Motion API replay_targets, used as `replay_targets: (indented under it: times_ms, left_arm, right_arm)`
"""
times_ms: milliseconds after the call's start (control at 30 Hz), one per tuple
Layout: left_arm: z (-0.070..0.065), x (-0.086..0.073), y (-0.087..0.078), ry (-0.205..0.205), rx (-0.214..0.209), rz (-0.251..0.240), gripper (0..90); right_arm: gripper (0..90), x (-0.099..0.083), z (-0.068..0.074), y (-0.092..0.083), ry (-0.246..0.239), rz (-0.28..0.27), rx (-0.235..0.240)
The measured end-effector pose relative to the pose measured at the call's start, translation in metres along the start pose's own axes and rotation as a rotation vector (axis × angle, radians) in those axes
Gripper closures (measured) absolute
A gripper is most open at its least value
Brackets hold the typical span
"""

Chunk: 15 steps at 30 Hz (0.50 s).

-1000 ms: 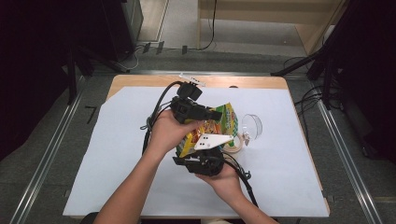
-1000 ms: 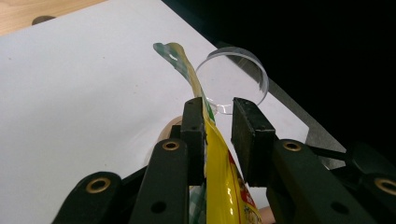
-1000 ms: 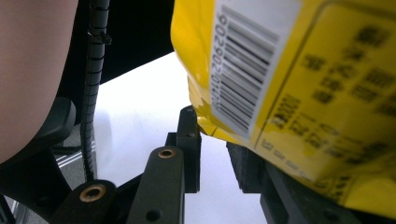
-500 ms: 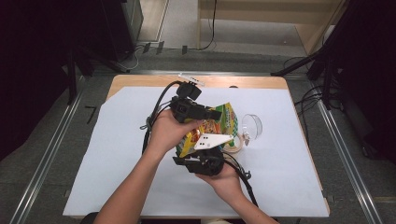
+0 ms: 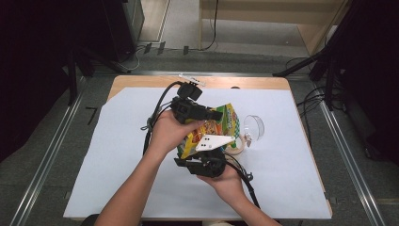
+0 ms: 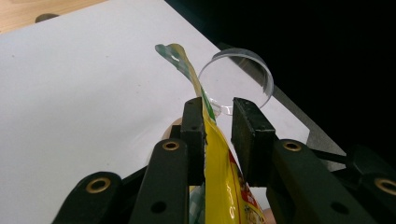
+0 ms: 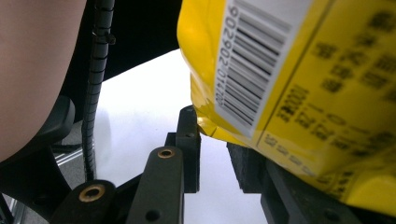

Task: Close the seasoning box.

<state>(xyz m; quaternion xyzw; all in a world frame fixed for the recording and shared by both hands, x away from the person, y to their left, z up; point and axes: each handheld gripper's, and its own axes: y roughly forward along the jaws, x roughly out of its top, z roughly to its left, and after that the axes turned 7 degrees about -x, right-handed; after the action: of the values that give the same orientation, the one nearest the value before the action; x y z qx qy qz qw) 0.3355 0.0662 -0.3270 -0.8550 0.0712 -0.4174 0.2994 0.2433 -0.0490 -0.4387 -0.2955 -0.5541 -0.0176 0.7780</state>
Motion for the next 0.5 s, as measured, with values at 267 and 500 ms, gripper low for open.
replay_targets:
  times_ms: [267, 500]
  left_arm:
    - [0.0033, 0.0003, -0.0007, -0.014, -0.006, -0.004, 75.1]
    - [0.0067, 0.0013, -0.0020, -0.020, -0.021, -0.015, 75.1]
  right_arm:
    - [76.1, 0.0007, 0.0007, -0.0009, -0.002, 0.001, -0.002]
    - [76.0, 0.0022, 0.0000, -0.0017, -0.006, 0.004, -0.006]
